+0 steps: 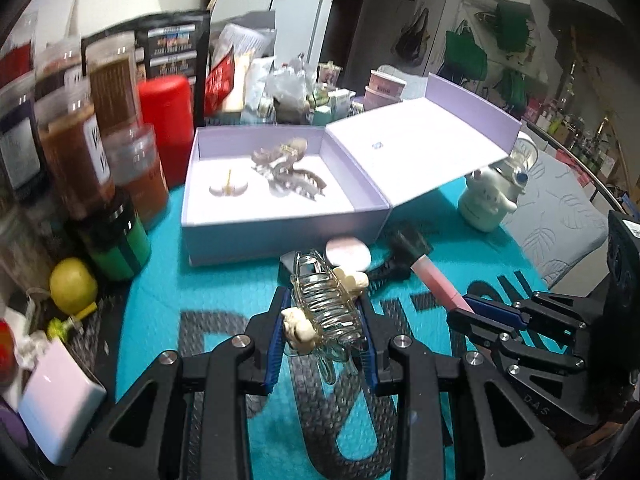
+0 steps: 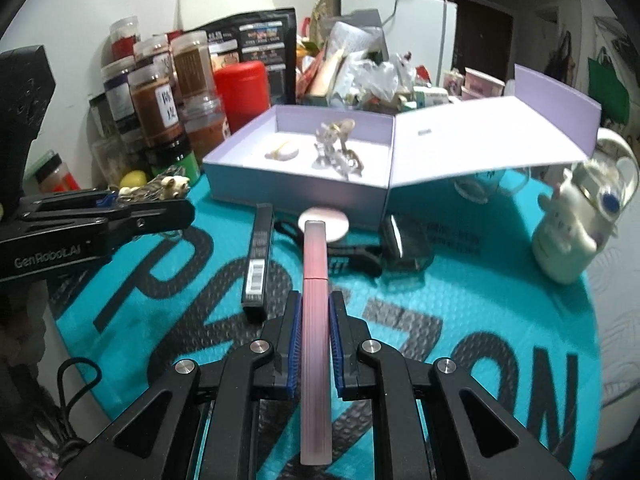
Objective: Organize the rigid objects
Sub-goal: 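Lift the clear clip and lip gloss and carry them toward the box, then move both held items over the open white box and lower them inside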
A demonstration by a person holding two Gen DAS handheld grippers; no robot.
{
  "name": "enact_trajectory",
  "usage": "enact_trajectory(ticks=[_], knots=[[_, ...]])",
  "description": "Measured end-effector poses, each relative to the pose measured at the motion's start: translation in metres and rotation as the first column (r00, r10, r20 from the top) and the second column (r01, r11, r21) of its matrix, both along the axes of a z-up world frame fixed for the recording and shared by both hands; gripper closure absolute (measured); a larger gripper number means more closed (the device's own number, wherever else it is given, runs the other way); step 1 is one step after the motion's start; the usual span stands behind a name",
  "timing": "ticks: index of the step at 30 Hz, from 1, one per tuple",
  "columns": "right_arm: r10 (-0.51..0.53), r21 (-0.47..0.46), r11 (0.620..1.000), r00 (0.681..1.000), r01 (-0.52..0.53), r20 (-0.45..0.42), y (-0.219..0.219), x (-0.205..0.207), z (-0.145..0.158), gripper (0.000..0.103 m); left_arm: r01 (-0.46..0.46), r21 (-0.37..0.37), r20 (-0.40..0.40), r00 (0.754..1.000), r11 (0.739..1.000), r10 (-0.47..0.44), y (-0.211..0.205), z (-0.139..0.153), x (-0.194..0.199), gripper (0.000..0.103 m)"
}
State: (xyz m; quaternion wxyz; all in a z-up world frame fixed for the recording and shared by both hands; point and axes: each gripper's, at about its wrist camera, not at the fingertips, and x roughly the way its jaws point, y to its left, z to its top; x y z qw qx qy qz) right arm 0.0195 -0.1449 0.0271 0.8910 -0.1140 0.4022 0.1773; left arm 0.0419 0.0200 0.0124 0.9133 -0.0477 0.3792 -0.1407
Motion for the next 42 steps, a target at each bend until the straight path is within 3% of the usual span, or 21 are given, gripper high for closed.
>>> enact_trajectory(ticks=[16,33,42], knots=[[0.086,0.036,0.995,0.993,-0.089,0.075,0.015,0.035,0.042,0.090,-0.002,0.028,0.065,0.998,1.000,0.000,0.001,0.029,0.035,0.072],[0.105,0.049,0.993,0.990,-0.110,0.089,0.026,0.104,0.051,0.090,0.000,0.017,0.076,0.997,1.000,-0.002,0.003,0.038,0.104,0.072],[0.095,0.056,0.993,0.991,-0.100,0.095,0.028,0.150,0.053,0.090,-0.019,0.049,0.110,0.994,0.999,0.014,0.007,0.048,0.149,0.072]])
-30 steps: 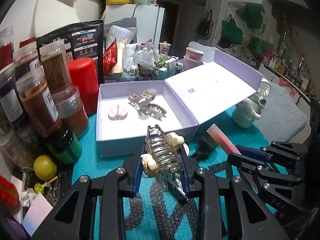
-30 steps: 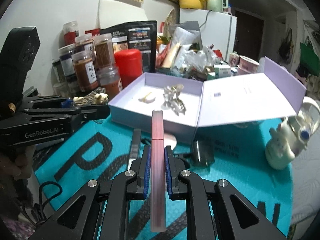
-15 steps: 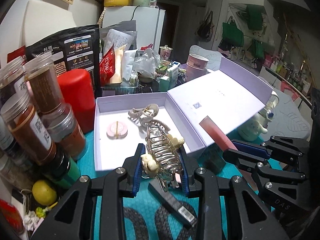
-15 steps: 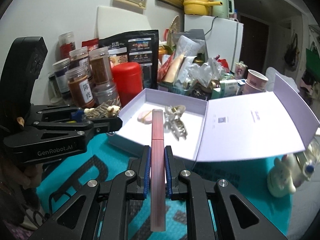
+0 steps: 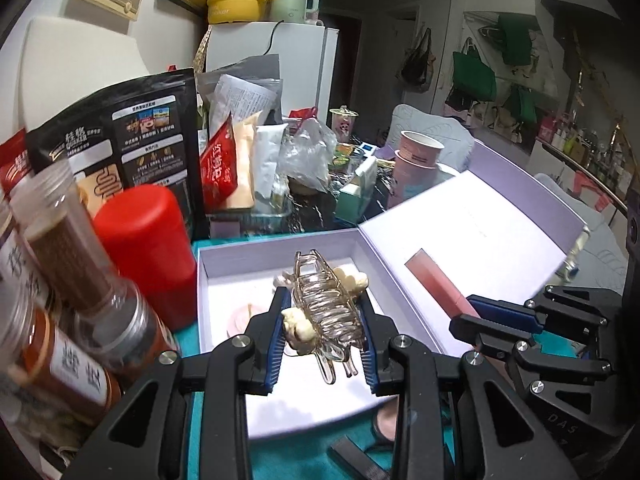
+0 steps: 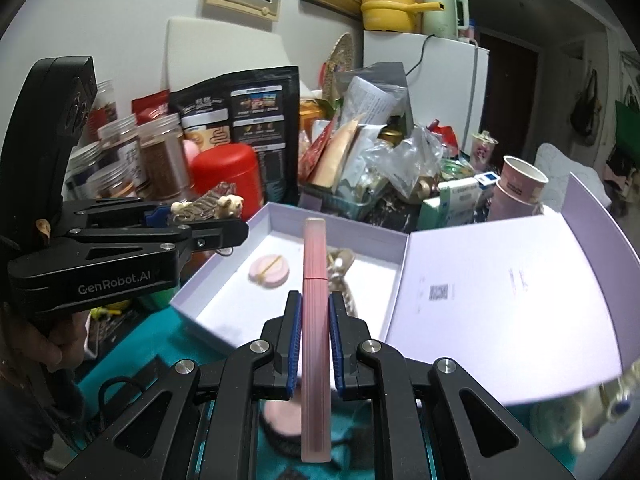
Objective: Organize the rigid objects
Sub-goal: 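Move both held items over the open white box and lower them inside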
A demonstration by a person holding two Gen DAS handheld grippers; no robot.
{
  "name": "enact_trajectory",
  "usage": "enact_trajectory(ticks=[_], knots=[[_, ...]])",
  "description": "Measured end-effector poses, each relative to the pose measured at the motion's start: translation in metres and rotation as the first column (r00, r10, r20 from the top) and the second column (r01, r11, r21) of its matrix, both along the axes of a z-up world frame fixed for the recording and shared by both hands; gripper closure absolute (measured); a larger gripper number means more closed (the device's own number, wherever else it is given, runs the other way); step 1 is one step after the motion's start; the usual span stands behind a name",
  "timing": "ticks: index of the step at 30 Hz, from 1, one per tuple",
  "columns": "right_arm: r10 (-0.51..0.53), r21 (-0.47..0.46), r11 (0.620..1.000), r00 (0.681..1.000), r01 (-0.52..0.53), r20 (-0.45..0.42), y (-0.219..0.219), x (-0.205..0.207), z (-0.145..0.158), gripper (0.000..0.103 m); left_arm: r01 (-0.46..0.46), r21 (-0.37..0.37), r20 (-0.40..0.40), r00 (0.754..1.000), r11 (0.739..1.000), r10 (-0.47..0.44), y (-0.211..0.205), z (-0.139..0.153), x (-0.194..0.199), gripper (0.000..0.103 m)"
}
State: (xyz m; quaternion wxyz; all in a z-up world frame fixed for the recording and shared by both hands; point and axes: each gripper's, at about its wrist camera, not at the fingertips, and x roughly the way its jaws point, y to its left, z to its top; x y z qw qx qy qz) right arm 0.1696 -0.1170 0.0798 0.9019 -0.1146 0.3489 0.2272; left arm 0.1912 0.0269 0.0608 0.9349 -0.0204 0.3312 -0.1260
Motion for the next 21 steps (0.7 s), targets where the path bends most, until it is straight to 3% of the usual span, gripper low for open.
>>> enact_trajectory(ticks=[11,21], knots=[[-0.003,-0.022,1.000,1.000,0.002,-0.019,0.010,0.055,-0.015,0.090,-0.031,0.017,-0.027,0.999,0.999,0.031,0.012,-0.013,0.049,0.072],[0.037,-0.046,0.998,0.997,-0.040,-0.068,0.029,0.090,-0.044,0.090,-0.079,0.019,-0.101,0.992,0.997,0.081,0.029,-0.042,0.078,0.072]])
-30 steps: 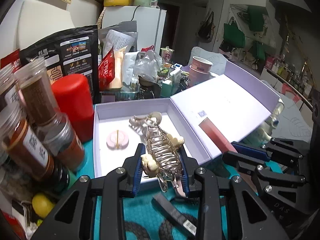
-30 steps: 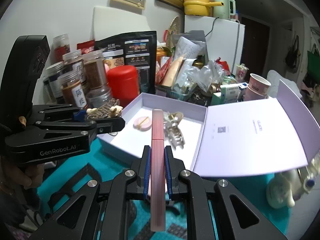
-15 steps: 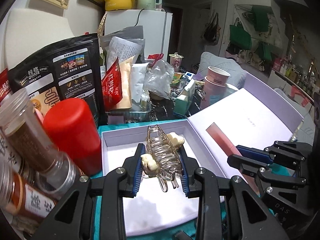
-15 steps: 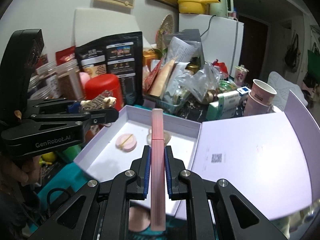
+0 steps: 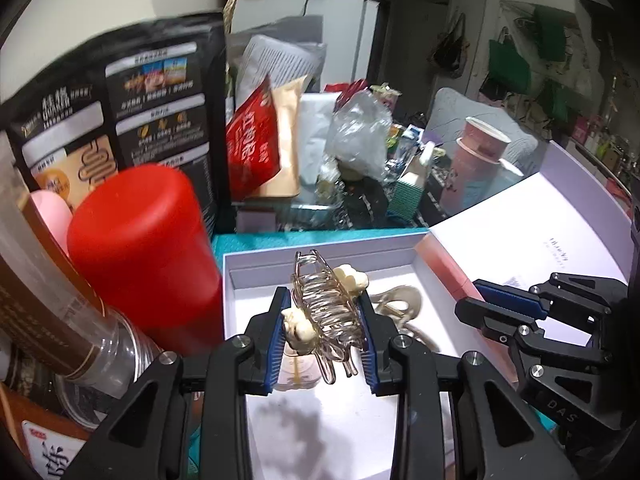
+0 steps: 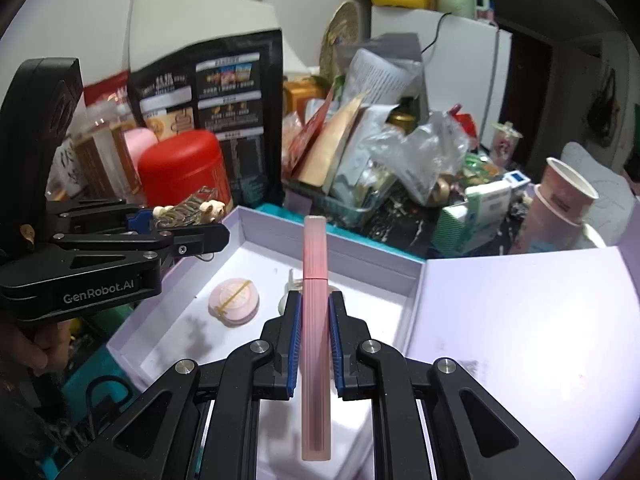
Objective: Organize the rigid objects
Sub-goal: 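Move both held items over the open white box and lower them inside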
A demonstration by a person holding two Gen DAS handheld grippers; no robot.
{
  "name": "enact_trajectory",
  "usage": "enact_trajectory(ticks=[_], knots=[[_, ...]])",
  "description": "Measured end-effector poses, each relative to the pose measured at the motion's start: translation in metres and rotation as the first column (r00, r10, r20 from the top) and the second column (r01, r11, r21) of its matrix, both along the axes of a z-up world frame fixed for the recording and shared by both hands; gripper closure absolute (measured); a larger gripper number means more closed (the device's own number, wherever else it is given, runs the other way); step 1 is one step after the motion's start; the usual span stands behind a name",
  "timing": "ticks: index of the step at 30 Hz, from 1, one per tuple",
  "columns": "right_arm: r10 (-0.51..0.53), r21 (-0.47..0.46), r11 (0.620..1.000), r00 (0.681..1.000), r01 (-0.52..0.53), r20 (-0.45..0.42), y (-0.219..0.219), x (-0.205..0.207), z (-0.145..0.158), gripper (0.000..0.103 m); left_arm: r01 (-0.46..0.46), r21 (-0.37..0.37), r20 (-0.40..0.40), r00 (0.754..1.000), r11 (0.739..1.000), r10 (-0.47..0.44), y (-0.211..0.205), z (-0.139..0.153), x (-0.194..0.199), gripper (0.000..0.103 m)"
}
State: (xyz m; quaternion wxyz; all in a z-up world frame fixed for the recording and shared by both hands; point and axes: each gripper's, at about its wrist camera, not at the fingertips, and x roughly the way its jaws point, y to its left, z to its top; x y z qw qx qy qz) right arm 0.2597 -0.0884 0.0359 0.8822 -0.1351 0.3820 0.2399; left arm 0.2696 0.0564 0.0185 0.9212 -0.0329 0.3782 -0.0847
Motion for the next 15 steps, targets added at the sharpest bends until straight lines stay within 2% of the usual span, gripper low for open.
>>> enact_trajectory(ticks=[15], knots=[[0.039,-0.070,0.997,0.996,-0.044,-0.077,0.022,0.029,-0.038,0.090,0.004,-0.007,-0.117,0.993,1.000,-0.004,0.006,-0.036,0.019,0.072]])
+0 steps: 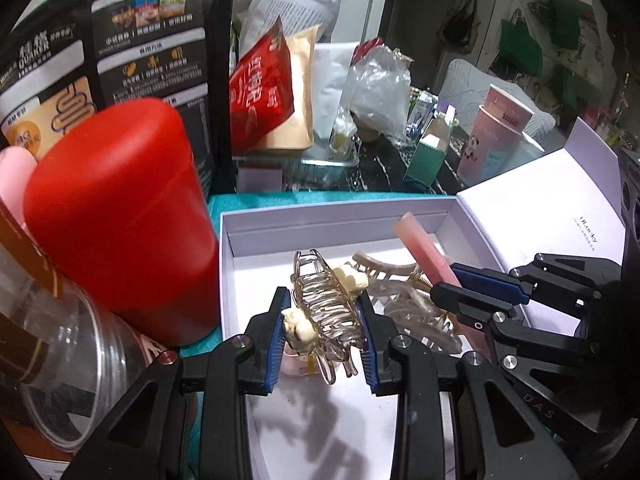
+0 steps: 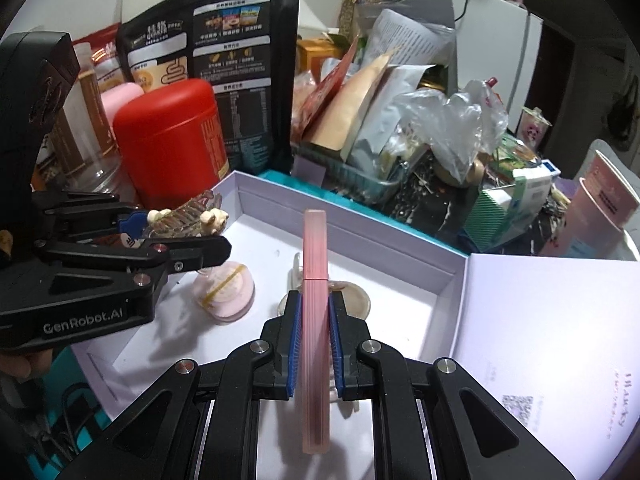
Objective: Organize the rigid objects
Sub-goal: 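Move both held items over the open white box and lower them inside, then open the left gripper to drop the clip while the right releases the lip gloss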
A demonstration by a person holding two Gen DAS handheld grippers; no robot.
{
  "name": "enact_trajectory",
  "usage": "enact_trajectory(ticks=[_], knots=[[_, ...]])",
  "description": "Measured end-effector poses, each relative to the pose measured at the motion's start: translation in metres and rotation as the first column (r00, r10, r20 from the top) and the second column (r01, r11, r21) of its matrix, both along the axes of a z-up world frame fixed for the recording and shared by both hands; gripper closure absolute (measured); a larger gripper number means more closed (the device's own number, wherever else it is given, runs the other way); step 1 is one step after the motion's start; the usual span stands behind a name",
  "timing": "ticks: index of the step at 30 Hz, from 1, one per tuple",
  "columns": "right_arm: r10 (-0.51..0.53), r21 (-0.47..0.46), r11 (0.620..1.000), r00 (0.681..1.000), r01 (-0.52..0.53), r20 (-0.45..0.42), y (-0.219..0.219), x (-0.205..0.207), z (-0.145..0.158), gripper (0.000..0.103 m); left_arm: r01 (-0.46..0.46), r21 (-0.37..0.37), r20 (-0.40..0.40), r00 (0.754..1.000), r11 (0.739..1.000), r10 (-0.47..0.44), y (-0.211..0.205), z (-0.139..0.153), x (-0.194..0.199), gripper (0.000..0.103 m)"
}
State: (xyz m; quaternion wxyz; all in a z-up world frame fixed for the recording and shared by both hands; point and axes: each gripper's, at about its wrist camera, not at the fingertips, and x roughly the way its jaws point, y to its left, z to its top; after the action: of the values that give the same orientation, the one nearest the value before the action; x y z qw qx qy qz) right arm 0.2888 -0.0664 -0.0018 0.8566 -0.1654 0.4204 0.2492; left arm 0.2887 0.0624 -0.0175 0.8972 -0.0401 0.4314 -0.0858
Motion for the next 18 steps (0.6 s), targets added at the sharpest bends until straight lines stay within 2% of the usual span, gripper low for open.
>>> enact_trajectory(ticks=[14,18], knots=[[-0.022,-0.018,1.000,1.000,0.022,-0.003,-0.001,0.002,0.000,0.089,-0.013,-0.015,-0.100,0.995,1.000,0.011,0.000,-0.024,0.011,0.071],[-0.028,-0.021,0.999,1.000,0.028,0.003,-0.001,0.001,0.003,0.080,-0.031,0.014,-0.117,0.993,0.999,0.032,-0.002,-0.028,0.011,0.071]])
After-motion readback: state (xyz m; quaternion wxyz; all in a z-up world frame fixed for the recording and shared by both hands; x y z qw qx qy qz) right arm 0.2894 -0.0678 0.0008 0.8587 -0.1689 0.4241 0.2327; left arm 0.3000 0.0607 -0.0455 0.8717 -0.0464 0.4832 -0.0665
